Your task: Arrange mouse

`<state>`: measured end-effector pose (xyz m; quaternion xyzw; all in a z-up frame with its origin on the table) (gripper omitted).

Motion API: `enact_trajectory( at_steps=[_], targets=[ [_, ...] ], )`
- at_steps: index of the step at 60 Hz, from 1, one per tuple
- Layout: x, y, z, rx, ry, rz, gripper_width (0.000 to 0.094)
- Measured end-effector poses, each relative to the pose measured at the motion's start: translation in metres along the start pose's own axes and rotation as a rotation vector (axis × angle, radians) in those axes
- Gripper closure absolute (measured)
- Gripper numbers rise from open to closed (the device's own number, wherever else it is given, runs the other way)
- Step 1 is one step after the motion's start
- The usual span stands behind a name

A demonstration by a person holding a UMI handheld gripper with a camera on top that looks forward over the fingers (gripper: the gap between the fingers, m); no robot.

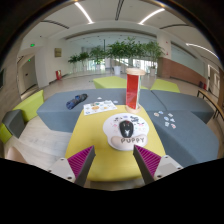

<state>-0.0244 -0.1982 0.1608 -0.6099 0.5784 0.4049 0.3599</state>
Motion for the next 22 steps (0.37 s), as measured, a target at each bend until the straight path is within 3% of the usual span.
enact_trajectory(
  at_steps=[10, 22],
  targets=[
    [0.013, 0.010, -0.028, -0.008, -0.069, -0.085, 0.0105],
    [0.022, -0.008, -0.025, 0.039, -0.057, -0.055, 0.0107]
  ],
)
Point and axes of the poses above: the point between the fingertips, and its own axes, seen from behind it with the camera up: y to the left, x down, z forward, the way the camera looks, the point moved 10 cm from there along -z, backward, against the way the camera looks, and after that the axes turned 10 degrees about -y, right-handed, at the moved point
